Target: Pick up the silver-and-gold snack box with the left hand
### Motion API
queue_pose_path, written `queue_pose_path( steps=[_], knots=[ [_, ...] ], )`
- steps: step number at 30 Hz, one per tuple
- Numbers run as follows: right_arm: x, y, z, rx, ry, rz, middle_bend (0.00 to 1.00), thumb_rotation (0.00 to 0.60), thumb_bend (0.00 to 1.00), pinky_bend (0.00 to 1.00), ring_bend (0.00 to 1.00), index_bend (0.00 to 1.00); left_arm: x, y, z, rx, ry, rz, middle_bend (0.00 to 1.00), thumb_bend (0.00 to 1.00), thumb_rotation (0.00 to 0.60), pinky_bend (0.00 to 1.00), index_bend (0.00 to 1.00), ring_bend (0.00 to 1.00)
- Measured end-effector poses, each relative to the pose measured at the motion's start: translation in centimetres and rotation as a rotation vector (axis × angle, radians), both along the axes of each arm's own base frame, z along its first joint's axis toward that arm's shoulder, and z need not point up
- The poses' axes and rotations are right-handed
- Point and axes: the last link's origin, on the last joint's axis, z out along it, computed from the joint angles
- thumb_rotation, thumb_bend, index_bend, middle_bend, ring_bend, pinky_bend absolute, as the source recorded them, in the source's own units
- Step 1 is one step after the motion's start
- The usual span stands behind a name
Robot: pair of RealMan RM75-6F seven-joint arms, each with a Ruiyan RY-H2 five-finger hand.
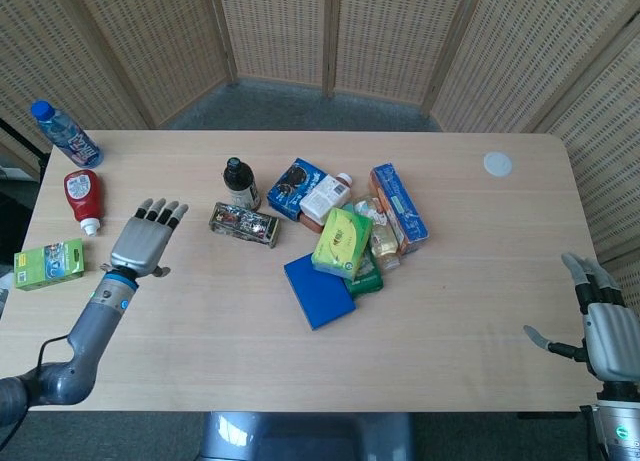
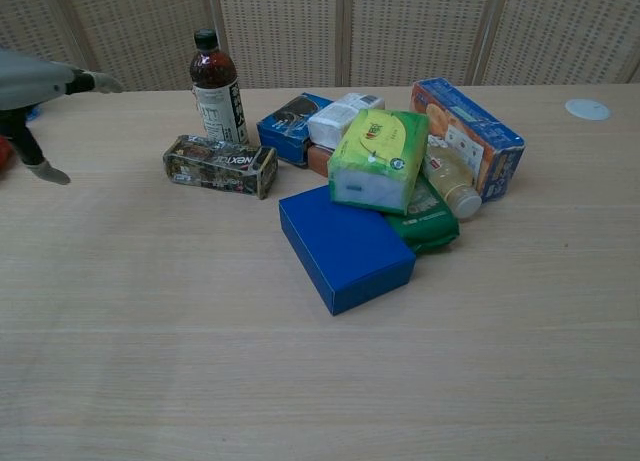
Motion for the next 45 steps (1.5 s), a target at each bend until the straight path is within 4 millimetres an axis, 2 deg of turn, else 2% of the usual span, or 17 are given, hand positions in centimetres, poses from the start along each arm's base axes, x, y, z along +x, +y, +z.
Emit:
queue_pose_path(
  steps=[10,14,29,35,39,45],
  knots=[
    [0.1,0.1,0.1,0.007,-0.009,0.007,0.0,0.515,0.0,0.0,0.0,0.0,4.3,-0.3,-5.5,-0.078,0.035,-0.069,0.0,0.0,0.6,0.0,0.0,0.0],
    [0.1,0.2,0.2,0.006,-0.013,0.008,0.0,0.514,0.0,0.0,0.0,0.0,5.6,0.5,-7.1,-0.086,0.039,-0.065,0.0,0.0,0.6,0.0,0.0,0.0],
    [0.0,0.2,0.3,0.007,-0.022,0.006,0.0,0.51,0.0,0.0,0.0,0.0,9.2,4.7,-10.1,-0.086,0.081,-0.037,0.0,0.0,0.6,0.0,0.0,0.0],
    [-0.3,0.0,0.7,-0.001,-0.042,-0.004,0.0,0.513,0.0,0.0,0.0,0.0,10.5,5.5,-11.9,-0.098,0.127,-0.046,0.0,0.0,0.6,0.0,0.0,0.0],
    [-0.4,0.0,0.9,-0.002,-0.052,-0.007,0.0,0.511,0.0,0.0,0.0,0.0,10.8,5.5,-12.9,-0.107,0.158,-0.056,0.0,0.0,0.6,0.0,0.0,0.0],
    [-0.4,-0.1,0.9,0.004,-0.057,-0.005,0.0,0.513,0.0,0.0,0.0,0.0,10.1,5.6,-13.2,-0.105,0.196,-0.05,0.0,0.0,0.6,0.0,0.0,0.0]
  ],
)
